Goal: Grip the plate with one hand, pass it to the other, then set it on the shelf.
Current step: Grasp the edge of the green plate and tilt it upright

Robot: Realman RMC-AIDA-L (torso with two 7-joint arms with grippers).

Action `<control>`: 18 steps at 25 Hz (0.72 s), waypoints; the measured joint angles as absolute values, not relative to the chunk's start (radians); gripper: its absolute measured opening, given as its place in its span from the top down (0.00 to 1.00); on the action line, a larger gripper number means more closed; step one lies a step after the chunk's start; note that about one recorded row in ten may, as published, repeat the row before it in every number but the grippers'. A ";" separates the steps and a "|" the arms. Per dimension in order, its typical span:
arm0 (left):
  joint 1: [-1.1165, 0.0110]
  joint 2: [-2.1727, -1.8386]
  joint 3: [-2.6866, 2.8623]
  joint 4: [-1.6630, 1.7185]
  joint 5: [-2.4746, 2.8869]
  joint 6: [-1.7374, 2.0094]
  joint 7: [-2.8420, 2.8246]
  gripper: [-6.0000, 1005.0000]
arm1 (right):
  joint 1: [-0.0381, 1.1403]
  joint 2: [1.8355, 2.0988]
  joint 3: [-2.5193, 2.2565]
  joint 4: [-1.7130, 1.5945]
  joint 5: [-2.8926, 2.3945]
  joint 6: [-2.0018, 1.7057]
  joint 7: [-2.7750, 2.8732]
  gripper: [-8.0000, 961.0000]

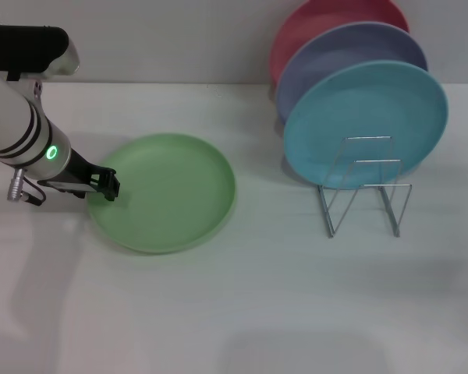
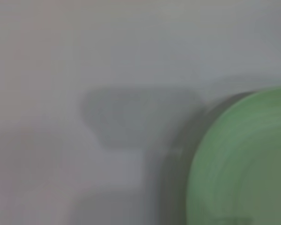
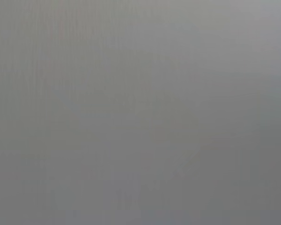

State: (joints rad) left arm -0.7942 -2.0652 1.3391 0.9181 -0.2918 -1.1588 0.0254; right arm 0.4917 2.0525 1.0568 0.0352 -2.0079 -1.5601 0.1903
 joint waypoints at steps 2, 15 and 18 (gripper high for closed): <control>-0.795 -2.065 1.339 0.912 -0.291 -1.160 0.025 0.43 | 0.490 2.053 1.057 0.035 -2.008 -1.560 0.190 0.46; -0.799 -2.063 1.335 0.899 -0.271 -1.155 0.028 0.56 | 0.489 2.052 1.057 0.035 -2.008 -1.562 0.191 0.46; -0.799 -2.063 1.336 0.899 -0.270 -1.155 0.028 0.57 | 0.489 2.052 1.057 0.035 -2.008 -1.562 0.191 0.46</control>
